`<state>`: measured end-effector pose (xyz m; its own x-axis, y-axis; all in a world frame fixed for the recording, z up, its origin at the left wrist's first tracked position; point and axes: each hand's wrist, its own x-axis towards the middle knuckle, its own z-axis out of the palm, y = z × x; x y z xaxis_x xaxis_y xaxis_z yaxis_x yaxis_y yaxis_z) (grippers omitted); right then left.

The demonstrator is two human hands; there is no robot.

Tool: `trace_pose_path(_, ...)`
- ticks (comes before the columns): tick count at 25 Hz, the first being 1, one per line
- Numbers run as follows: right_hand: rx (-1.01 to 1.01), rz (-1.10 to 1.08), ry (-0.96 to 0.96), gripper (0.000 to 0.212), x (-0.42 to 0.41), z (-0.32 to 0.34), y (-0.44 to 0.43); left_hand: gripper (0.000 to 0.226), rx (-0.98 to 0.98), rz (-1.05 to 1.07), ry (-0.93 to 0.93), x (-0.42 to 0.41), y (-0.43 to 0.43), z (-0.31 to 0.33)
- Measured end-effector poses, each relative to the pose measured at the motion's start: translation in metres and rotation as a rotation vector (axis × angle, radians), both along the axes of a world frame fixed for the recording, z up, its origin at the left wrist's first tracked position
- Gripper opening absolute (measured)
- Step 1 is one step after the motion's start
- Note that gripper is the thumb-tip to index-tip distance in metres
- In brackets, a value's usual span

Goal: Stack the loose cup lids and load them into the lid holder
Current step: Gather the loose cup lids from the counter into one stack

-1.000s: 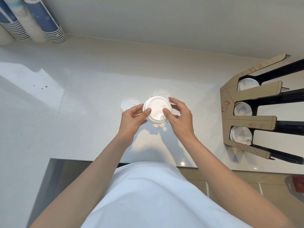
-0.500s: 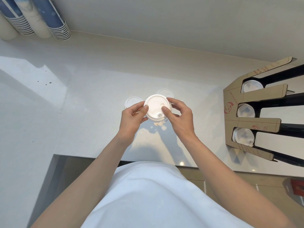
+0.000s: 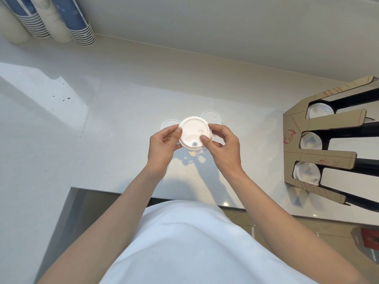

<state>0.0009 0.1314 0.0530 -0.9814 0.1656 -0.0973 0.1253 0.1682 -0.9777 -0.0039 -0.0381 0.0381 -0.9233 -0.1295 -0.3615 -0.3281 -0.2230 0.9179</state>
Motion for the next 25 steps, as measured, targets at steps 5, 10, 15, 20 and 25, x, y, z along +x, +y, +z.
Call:
trace_pose_path(5, 0.021, 0.006, -0.012, 0.032, -0.002, -0.003, -0.013, 0.036, -0.016, 0.003, -0.047, 0.007, -0.012, 0.004)
trace_pose_path(10, -0.009, 0.055, -0.033, 0.024, -0.005, -0.006, -0.031, 0.041, -0.03, 0.04, -0.074, 0.014, -0.029, 0.003)
trace_pose_path(15, 0.064, 0.088, -0.054, 0.02, -0.016, -0.013, -0.049, 0.04, -0.068, 0.119, -0.098, 0.019, -0.053, -0.001)
trace_pose_path(20, 0.287, 0.207, -0.145, 0.04, -0.039, -0.044, -0.054, 0.04, -0.091, 0.204, -0.155, 0.025, -0.076, -0.005)
trace_pose_path(25, 0.598, 0.393, -0.272, 0.072, -0.059, -0.071, -0.062, 0.041, -0.087, 0.238, -0.18, 0.028, -0.097, -0.003)
